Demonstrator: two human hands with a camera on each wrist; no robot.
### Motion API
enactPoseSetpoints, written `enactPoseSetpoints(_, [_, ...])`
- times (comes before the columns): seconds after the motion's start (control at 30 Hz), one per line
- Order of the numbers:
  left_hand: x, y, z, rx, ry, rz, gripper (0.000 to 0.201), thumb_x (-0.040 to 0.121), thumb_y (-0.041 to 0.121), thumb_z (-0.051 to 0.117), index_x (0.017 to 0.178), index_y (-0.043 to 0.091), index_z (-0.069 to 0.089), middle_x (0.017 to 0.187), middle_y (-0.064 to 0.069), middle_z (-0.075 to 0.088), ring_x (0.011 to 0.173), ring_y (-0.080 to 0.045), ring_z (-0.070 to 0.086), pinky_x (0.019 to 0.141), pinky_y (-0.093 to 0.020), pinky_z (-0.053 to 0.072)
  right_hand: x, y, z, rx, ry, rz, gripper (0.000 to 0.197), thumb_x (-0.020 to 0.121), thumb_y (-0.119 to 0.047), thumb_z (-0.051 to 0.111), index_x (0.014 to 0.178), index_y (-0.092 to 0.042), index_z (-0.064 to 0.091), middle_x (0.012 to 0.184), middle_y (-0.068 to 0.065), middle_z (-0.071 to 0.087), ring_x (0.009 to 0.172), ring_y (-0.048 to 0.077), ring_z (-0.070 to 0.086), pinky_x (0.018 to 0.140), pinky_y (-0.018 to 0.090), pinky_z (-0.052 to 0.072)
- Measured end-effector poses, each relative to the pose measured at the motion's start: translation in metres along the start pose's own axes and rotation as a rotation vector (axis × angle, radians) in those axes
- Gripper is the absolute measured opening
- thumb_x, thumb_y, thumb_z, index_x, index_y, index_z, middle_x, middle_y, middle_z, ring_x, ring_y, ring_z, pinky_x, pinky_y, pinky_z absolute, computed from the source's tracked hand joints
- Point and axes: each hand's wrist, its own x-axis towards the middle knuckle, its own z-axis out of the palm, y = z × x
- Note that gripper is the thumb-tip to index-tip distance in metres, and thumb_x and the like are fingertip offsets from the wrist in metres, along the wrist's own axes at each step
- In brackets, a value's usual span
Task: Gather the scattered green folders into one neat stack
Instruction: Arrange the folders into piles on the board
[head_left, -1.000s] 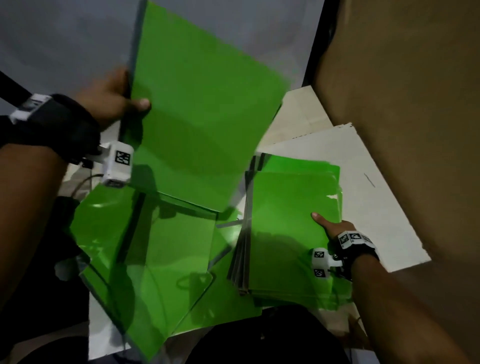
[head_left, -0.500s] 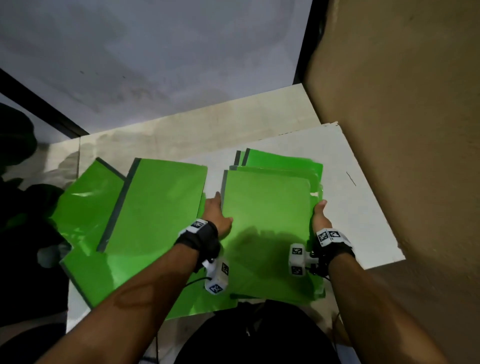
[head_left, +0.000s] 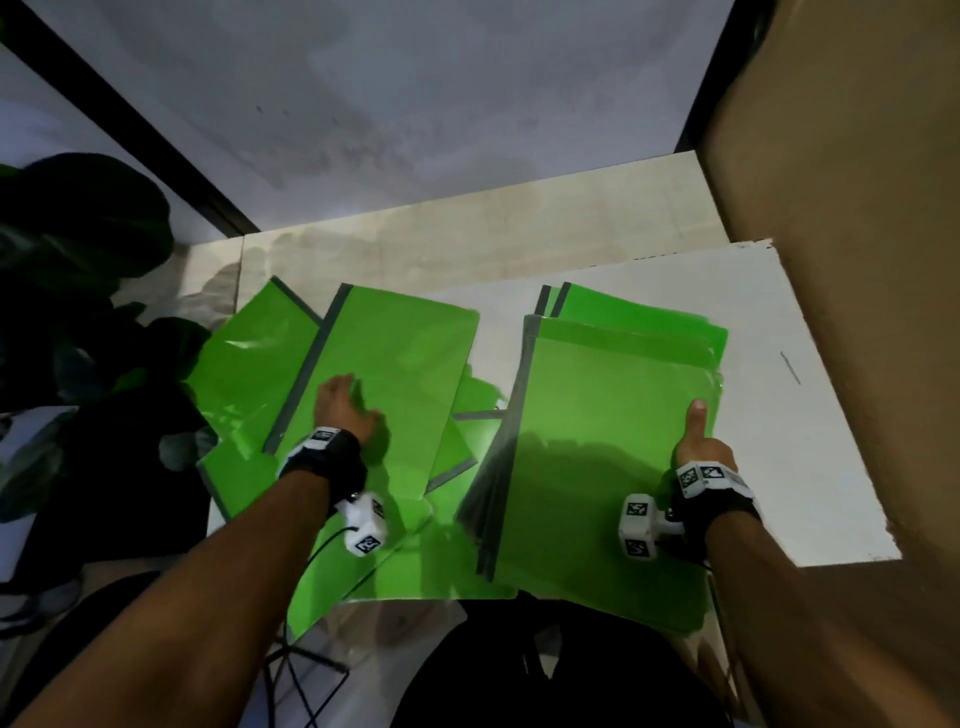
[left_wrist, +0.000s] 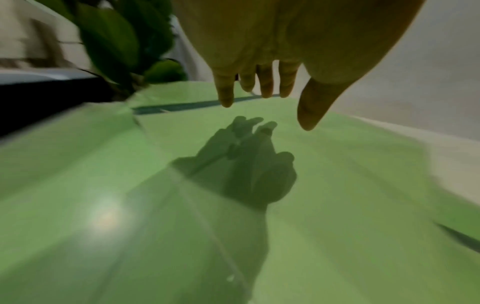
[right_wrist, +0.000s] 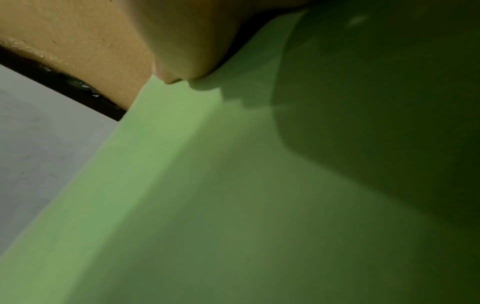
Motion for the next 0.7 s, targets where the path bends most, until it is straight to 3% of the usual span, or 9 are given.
enactPoseSetpoints(0.1, [0.018, -0.047, -0.016, -0.012, 0.022, -0.217, 0.074, 0.077, 0.024, 0.074, 0.137, 0.0, 0.036, 0.143, -0.02, 0.031, 0.132, -0.038, 0.036, 0.112, -0.038, 0.032, 0.003, 0.001, 0.003, -0.017, 0.018, -0.014, 0.098, 0.083, -0.08, 0.007, 0.077, 0.003, 0.06, 0.075, 0.023, 0.056, 0.063, 0.026, 0.053, 0.06, 0.033, 0.037])
enactPoseSetpoints(0.2, [0.027, -0.069, -0.015, 0.033, -0.097, -0.337, 0.098, 0.077, 0.034, 0.074, 0.148, 0.004, 0.014, 0.156, -0.017, 0.013, 0.144, -0.034, 0.018, 0.117, -0.043, 0.024, 0.003, 0.0, 0.004, -0.061, 0.033, -0.013, 0.096, 0.086, -0.077, 0.008, 0.077, 0.004, 0.058, 0.084, 0.026, 0.053, 0.073, 0.03, 0.052, 0.067, 0.035, 0.036])
enactPoseSetpoints(0.27, [0.032, -0.072, -0.014, 0.081, -0.157, -0.376, 0.111, 0.076, 0.038, 0.076, 0.151, 0.006, 0.0, 0.158, -0.013, 0.007, 0.146, -0.031, 0.013, 0.117, -0.044, 0.023, 0.005, 0.0, 0.005, -0.106, 0.035, -0.006, 0.097, 0.088, -0.075, 0.008, 0.088, 0.005, 0.063, 0.086, 0.028, 0.053, 0.077, 0.032, 0.053, 0.068, 0.036, 0.036])
enactPoseSetpoints(0.33, [0.037, -0.072, -0.017, 0.187, -0.165, -0.385, 0.113, 0.069, 0.045, 0.079, 0.15, 0.011, 0.008, 0.154, -0.015, 0.016, 0.141, -0.035, 0.024, 0.112, -0.048, 0.031, 0.006, -0.001, 0.008, -0.14, 0.042, -0.004, 0.095, 0.089, -0.073, 0.007, 0.102, 0.002, 0.066, 0.088, 0.03, 0.055, 0.081, 0.034, 0.056, 0.07, 0.036, 0.037])
enactPoseSetpoints(0.43, [0.046, -0.068, -0.023, 0.192, -0.138, -0.368, 0.093, 0.066, 0.04, 0.083, 0.136, 0.009, 0.031, 0.135, -0.018, 0.036, 0.12, -0.039, 0.045, 0.096, -0.047, 0.046, 0.008, -0.002, 0.01, -0.13, 0.086, 0.032, 0.105, 0.085, -0.077, 0.004, 0.093, 0.009, 0.063, 0.097, 0.034, 0.058, 0.085, 0.036, 0.057, 0.073, 0.038, 0.04])
enactPoseSetpoints(0.5, [0.05, -0.068, -0.027, 0.025, -0.142, -0.307, 0.064, 0.083, 0.028, 0.07, 0.131, 0.002, 0.037, 0.124, -0.02, 0.045, 0.11, -0.038, 0.05, 0.086, -0.04, 0.046, 0.009, -0.004, 0.011, -0.133, 0.111, 0.055, 0.105, 0.083, -0.079, 0.005, 0.092, 0.009, 0.061, 0.103, 0.035, 0.058, 0.086, 0.037, 0.055, 0.075, 0.04, 0.039])
enactPoseSetpoints(0.57, [0.049, -0.072, -0.036, -0.111, -0.142, -0.198, 0.034, 0.096, 0.023, 0.05, 0.122, 0.001, 0.046, 0.104, -0.02, 0.051, 0.093, -0.034, 0.051, 0.076, -0.036, 0.038, 0.008, -0.006, 0.013, -0.124, 0.124, 0.07, 0.104, 0.083, -0.08, 0.006, 0.093, 0.009, 0.06, 0.108, 0.036, 0.057, 0.092, 0.039, 0.056, 0.079, 0.041, 0.039])
enactPoseSetpoints(0.63, [0.049, -0.086, -0.047, -0.115, -0.131, -0.078, 0.022, 0.098, 0.021, 0.045, 0.112, 0.005, 0.05, 0.092, -0.019, 0.052, 0.082, -0.029, 0.049, 0.071, -0.034, 0.036, 0.01, -0.006, 0.014, -0.135, 0.132, 0.075, 0.102, 0.086, -0.077, 0.007, 0.103, 0.008, 0.06, 0.113, 0.037, 0.056, 0.101, 0.041, 0.057, 0.082, 0.043, 0.04])
enactPoseSetpoints(0.7, [0.051, -0.104, -0.062, -0.051, -0.107, -0.009, 0.021, 0.096, 0.02, 0.049, 0.113, 0.008, 0.051, 0.088, -0.018, 0.056, 0.079, -0.028, 0.052, 0.068, -0.032, 0.037, 0.009, -0.008, 0.014, -0.167, 0.128, 0.069, 0.097, 0.089, -0.073, 0.007, 0.12, 0.004, 0.057, 0.118, 0.037, 0.055, 0.108, 0.043, 0.056, 0.087, 0.045, 0.041])
